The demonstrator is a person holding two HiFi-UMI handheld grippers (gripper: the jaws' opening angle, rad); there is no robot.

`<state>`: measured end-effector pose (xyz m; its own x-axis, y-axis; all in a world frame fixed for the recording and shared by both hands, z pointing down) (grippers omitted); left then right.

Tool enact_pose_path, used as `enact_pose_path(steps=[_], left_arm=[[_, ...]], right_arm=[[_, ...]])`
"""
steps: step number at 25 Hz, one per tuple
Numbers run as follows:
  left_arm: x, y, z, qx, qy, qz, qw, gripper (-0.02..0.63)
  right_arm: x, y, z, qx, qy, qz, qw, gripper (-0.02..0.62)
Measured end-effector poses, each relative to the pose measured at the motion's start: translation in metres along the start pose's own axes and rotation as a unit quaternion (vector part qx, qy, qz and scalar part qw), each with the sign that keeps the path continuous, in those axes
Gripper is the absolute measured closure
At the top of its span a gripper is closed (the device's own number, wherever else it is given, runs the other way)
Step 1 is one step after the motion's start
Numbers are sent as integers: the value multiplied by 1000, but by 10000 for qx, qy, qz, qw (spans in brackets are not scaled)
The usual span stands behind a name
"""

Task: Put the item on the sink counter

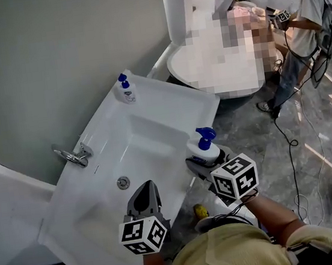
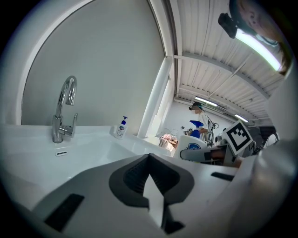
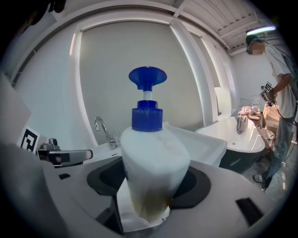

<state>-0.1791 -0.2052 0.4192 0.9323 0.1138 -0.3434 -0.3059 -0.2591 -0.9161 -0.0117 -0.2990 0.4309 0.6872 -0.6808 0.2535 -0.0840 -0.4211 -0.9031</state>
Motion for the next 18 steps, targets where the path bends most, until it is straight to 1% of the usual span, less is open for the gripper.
enact_pose_path(steps=[5, 11, 18], left_arm=[[-7, 0, -19, 25, 84, 27, 10000, 577], [-9, 5, -41, 73, 175, 75, 9998, 577], [-10, 7, -71, 99, 239, 87, 9996, 577]], right_arm=[[16, 4, -23, -29, 40, 82, 10000, 301], [38, 18, -49, -58, 66, 237, 9997, 301], [68, 32, -81, -35, 0, 353, 9994, 301]])
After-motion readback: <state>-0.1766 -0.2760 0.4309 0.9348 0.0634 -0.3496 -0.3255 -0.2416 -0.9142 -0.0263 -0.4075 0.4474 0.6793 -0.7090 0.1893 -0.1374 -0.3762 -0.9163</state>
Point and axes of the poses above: the fingertips, and each gripper's own axes: z backward along the fingers, x to its right, y out of its top, the point moved 4 cm from there along z, backward along the fingers, and after that the axes turned 6 degrees about x, right-handed, at the moved point
